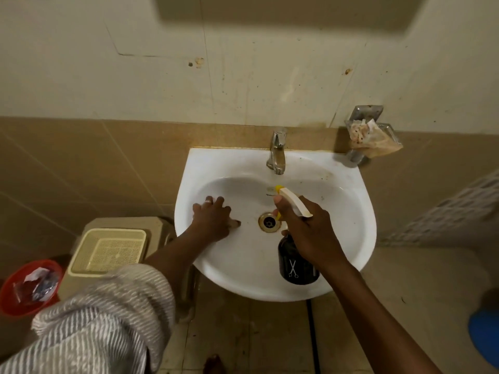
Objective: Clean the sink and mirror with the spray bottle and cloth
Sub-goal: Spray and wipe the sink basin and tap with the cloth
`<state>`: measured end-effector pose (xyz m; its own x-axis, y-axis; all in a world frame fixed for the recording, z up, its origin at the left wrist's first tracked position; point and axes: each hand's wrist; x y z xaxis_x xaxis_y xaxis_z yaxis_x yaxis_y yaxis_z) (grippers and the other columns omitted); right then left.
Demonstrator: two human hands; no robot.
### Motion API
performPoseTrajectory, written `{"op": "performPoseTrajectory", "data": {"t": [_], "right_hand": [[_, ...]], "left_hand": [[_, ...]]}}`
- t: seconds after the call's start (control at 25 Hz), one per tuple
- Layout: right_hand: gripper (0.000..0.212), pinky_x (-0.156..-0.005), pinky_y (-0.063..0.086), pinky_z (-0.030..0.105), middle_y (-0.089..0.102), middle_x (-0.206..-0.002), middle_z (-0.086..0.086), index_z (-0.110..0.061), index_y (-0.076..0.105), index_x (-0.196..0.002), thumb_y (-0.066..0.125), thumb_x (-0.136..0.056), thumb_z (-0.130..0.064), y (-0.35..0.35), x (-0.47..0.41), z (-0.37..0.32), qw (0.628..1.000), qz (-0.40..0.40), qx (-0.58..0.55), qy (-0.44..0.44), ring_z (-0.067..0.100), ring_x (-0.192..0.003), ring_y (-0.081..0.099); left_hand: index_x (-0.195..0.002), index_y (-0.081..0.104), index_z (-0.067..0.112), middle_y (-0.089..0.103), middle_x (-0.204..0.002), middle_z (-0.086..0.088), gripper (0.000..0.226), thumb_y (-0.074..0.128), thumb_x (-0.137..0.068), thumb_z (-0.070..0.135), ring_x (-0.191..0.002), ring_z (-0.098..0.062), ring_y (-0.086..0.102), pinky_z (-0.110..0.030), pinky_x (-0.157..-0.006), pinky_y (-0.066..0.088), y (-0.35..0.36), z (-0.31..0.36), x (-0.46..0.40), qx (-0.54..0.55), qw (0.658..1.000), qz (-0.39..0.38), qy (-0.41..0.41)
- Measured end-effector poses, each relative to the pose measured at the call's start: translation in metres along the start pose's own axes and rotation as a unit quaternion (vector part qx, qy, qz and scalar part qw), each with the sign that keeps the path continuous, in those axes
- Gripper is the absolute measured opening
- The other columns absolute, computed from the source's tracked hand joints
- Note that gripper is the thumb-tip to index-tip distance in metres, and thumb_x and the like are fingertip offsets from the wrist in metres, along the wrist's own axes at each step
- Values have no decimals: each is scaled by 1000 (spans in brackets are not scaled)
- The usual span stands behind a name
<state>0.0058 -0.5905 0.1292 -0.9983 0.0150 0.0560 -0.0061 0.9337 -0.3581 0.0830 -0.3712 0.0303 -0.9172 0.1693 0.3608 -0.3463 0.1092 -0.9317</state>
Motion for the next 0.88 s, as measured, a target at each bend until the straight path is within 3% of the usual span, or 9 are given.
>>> {"op": "performPoseTrajectory", "data": {"t": [0.16,0.32,0.44,0.52,0.6,0.68,0.76,0.88], "right_hand": [[44,-80,62,58,79,-86,12,-12,75,-101,61,-98,-54,-25,13,-4,1000,17,-4,19,22,-80,77],[32,-80,66,47,80,-90,3,-24,77,-100,60,-99,-52,-48,30,-7,999,27,-28,21,15,-82,78],[33,-71,65,32,79,-93,1,-19,76,-112,61,-100,-46,-65,39,-12,996,35,-74,21,18,-94,77],[36,-70,64,30,79,-93,0,-17,75,-116,60,-100,-45,-72,42,-15,996,37,-83,20,15,-95,76],[39,-72,65,31,79,-94,-2,-17,74,-120,60,-100,-47,-76,42,-19,996,47,-78,20,13,-94,77],[39,-74,65,33,80,-94,-2,-18,74,-119,61,-100,-49,-84,37,-24,996,63,-65,9,12,-91,77],[36,-71,64,32,79,-93,0,-17,75,-115,60,-101,-46,-95,32,-28,996,58,-64,11,14,-90,76],[35,-73,62,35,79,-89,2,-17,77,-102,61,-99,-48,-94,32,-21,998,-17,7,57,17,-83,76]], "left_hand": [[-121,63,18,50,-122,-7,44,54,-91,49,-122,-32,44,-51,-102,40,-5,38,49,117,987,-107,-27],[-109,70,13,67,-106,-6,31,54,-91,33,-104,-26,62,-35,-89,51,-22,78,91,256,955,-151,-13],[-100,72,15,70,-96,-1,20,63,-84,24,-90,-17,64,-25,-73,52,-22,105,128,382,921,-67,-34],[-94,72,17,69,-87,3,12,69,-83,21,-79,-12,65,-17,-60,47,-19,139,150,456,889,1,-40],[-90,71,16,70,-84,-2,7,68,-84,20,-70,-13,64,-17,-54,49,-29,172,153,531,846,-29,-30],[-94,73,12,73,-90,-8,17,63,-84,21,-74,-18,66,-25,-63,54,-36,184,137,563,826,-20,-27],[-100,74,14,73,-94,-5,30,60,-78,29,-85,-22,66,-31,-73,53,-42,166,113,555,828,50,-64],[-101,75,18,70,-92,0,22,69,-81,23,-92,-22,64,-29,-76,49,-38,120,81,573,796,126,-148]]}}
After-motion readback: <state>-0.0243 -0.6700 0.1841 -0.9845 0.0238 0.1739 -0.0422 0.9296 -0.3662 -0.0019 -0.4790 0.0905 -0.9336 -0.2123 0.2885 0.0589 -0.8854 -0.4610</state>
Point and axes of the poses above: each hand's wrist, its own x-axis away from the middle knuckle, its own y-axis out of the palm, z = x × y
